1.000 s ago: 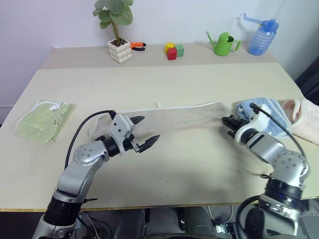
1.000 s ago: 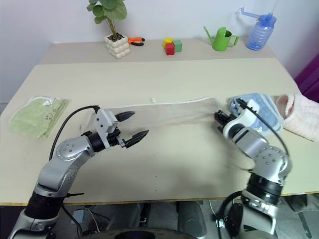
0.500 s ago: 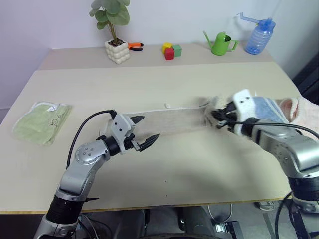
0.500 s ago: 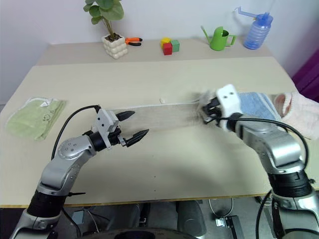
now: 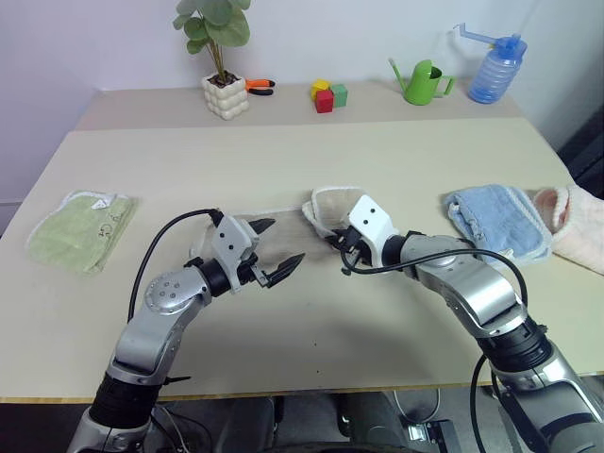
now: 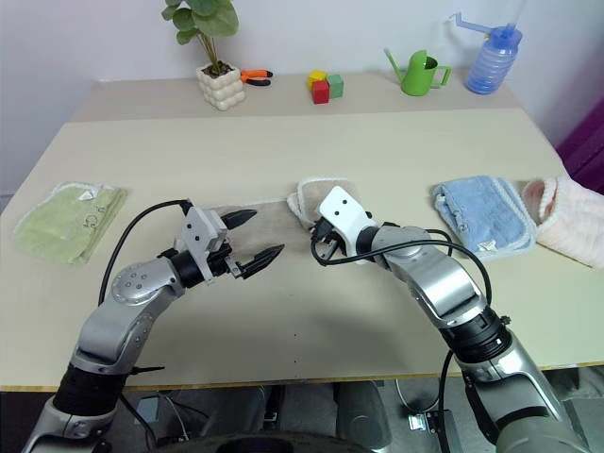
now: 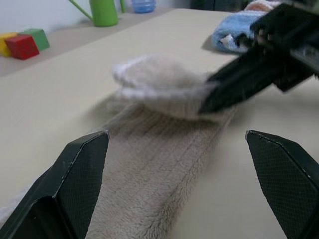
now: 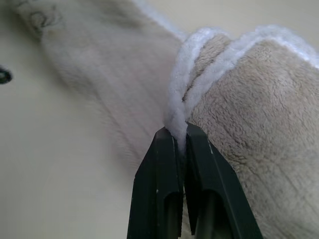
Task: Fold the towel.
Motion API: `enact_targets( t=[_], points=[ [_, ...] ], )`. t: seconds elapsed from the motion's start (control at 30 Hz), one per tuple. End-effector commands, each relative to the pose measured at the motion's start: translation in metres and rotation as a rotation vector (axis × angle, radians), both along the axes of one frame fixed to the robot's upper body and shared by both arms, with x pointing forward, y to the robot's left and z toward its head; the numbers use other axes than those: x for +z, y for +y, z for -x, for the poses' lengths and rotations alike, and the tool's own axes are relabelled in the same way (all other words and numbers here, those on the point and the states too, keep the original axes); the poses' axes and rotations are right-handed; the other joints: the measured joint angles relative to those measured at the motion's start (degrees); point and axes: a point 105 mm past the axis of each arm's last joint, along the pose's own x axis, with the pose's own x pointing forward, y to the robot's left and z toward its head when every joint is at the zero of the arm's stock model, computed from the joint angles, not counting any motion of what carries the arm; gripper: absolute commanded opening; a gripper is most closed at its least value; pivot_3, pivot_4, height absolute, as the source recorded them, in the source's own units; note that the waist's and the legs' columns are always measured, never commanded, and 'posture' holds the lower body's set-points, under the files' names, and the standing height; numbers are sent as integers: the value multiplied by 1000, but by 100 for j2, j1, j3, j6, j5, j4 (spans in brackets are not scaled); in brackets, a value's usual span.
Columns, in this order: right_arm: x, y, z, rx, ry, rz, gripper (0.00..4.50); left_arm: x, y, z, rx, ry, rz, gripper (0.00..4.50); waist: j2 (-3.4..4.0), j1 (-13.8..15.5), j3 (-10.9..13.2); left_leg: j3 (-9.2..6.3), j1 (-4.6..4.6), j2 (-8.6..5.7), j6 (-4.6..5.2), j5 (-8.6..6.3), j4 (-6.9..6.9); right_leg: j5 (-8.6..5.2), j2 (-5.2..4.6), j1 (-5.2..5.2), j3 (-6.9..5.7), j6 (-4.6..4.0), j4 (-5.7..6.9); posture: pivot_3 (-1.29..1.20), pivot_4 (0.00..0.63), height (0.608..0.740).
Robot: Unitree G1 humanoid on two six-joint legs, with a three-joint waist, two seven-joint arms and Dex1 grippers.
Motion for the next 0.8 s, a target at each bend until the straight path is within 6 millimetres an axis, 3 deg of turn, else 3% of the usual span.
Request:
enact_targets(
  t=[0.03,0.13,0.3,0.37,0.4,0.5,0.63,0.8],
  points=[
    [10,7,1,24,-14,-30,76,11,-4,4,-15,-40,7,4500,0,3,0,0,0,0,0,0,0,0,0,0,0,0,0,0,150,731],
    [13,5,1,10,-3,-58,917,11,-4,4,-12,-39,6,4500,0,0,0,0,0,0,0,0,0,0,0,0,0,0,0,0,150,731],
    [43,-6,11,72,-54,-168,3199,10,2,5,9,-32,3,4500,0,4,0,0,-1,-1,0,0,0,0,0,0,0,0,0,0,150,731],
    [53,-12,15,93,-61,-215,3199,10,6,4,26,-28,6,4500,0,4,0,-1,-2,0,0,0,0,0,0,0,0,0,-1,0,150,731],
    [59,-16,15,81,-58,-253,3050,10,9,4,39,-26,9,4500,0,4,0,-1,-2,0,1,-1,0,0,0,0,0,0,-1,0,150,731],
    [69,-31,3,10,-66,-323,1825,9,22,2,86,-16,20,4500,0,-4,0,0,-1,0,1,-1,0,0,1,0,0,0,1,0,150,731],
    [57,-39,-24,-114,-93,-285,12,6,33,1,135,2,35,4500,0,-11,0,1,2,1,1,0,0,0,1,0,0,0,3,0,150,731],
    [20,-22,-45,-140,-58,-271,12,1,40,4,183,52,96,4500,0,-19,0,2,1,1,0,0,-1,0,1,-2,1,-1,3,0,150,731]
  ],
)
